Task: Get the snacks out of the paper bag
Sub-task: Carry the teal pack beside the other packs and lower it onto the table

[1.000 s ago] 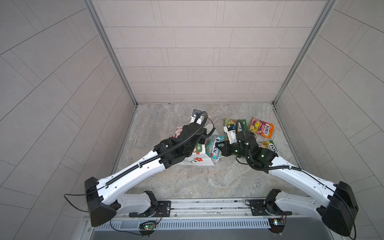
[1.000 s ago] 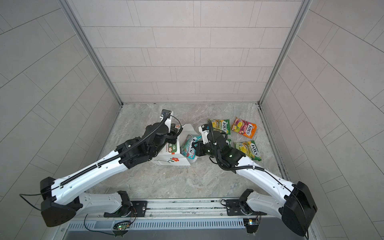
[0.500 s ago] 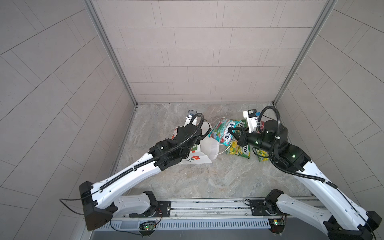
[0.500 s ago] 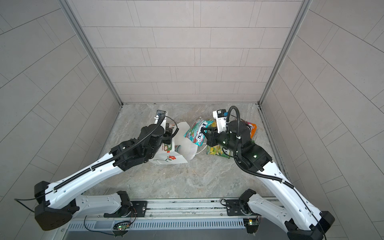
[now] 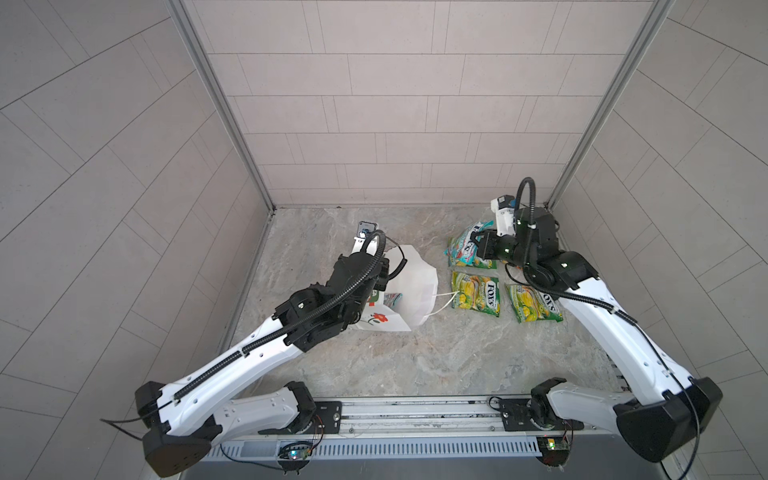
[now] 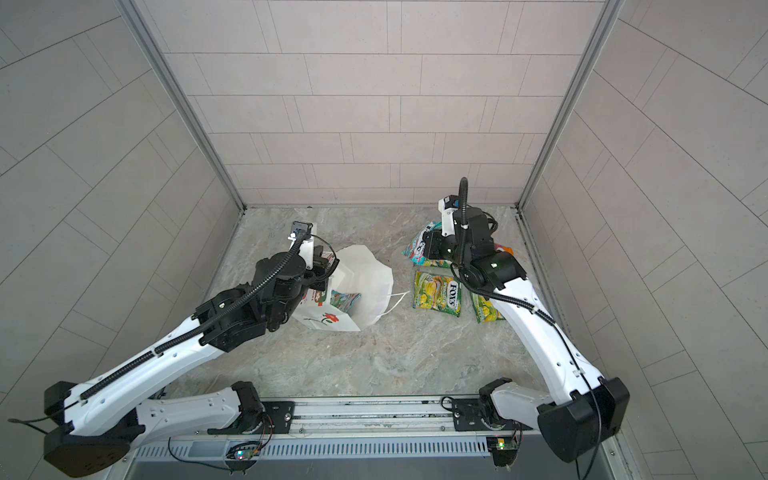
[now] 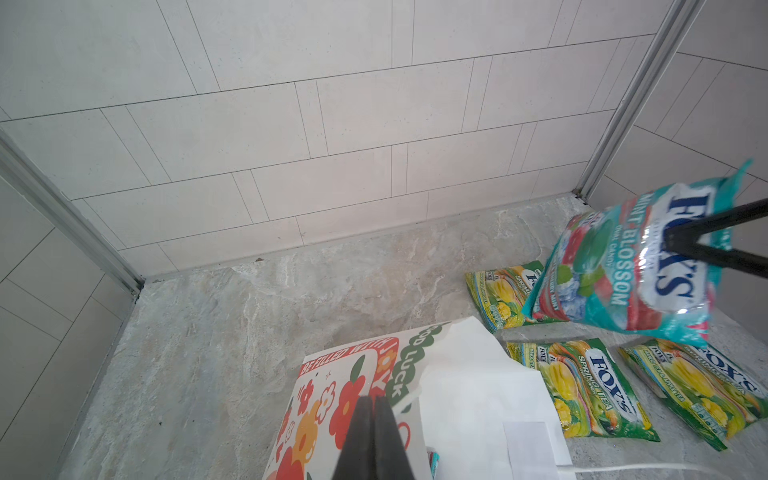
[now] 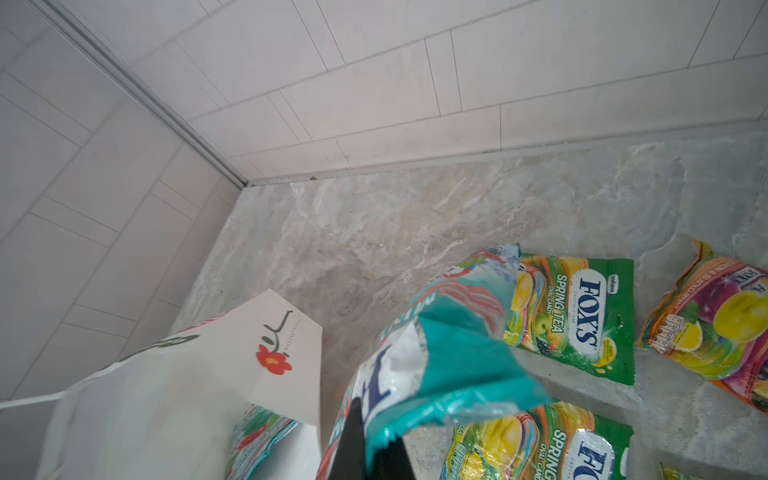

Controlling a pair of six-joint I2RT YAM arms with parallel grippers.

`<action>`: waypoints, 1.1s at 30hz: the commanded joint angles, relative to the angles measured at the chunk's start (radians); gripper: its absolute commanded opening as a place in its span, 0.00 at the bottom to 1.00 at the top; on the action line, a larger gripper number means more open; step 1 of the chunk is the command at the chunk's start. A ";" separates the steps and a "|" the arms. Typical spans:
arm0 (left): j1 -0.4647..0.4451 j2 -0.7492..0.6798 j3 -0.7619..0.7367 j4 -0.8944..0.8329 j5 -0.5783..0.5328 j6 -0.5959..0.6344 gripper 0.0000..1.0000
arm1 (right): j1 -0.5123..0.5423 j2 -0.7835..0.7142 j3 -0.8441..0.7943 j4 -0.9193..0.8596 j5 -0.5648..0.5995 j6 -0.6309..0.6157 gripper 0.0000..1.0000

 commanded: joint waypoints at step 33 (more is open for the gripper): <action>0.016 -0.023 -0.020 -0.010 -0.003 -0.011 0.00 | -0.061 0.849 0.507 -0.135 -0.130 -0.264 0.12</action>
